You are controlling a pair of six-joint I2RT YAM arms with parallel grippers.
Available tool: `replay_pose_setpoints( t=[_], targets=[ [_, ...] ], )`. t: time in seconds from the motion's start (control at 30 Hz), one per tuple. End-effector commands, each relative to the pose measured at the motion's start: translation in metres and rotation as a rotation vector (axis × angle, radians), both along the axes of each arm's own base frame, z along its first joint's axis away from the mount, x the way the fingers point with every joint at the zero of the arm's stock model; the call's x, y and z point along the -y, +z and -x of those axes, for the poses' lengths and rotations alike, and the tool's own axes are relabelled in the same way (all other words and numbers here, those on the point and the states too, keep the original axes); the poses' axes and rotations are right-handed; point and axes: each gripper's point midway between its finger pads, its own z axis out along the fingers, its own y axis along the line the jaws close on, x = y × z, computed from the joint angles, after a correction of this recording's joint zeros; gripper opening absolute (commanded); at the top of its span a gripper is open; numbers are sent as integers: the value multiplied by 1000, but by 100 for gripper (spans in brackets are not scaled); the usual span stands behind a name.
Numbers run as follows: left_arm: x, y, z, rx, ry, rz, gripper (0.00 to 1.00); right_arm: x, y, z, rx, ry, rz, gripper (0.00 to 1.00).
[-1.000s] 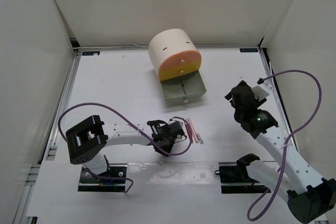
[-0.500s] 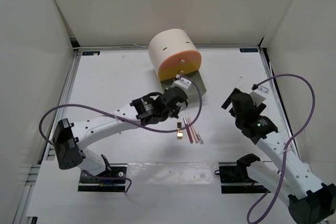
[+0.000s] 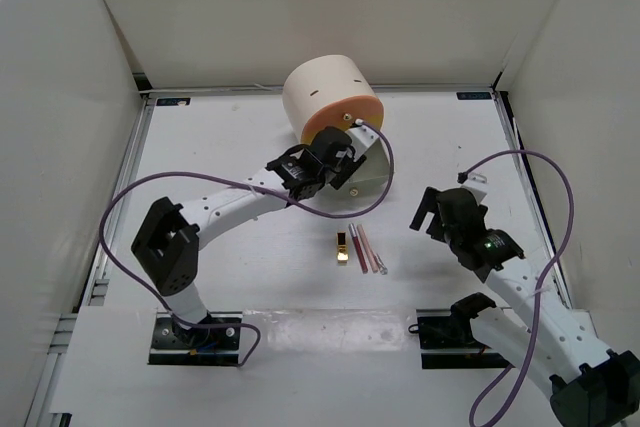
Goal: Organize the makeup
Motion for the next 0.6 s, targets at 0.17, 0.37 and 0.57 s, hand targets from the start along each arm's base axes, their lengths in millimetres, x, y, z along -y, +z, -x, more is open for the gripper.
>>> replay_pose_setpoints(
  t=[0.17,0.37,0.57],
  targets=[
    [13,37,-13,39,-22,86,98,-39,5,2,-28,275,13,99],
    [9,73,14,27,-2,202,98,-75,-24,25,-156,439,69,86],
    [5,46,82,-196,18,340,98,-93,-56,47,-264,497,171,61]
  ],
)
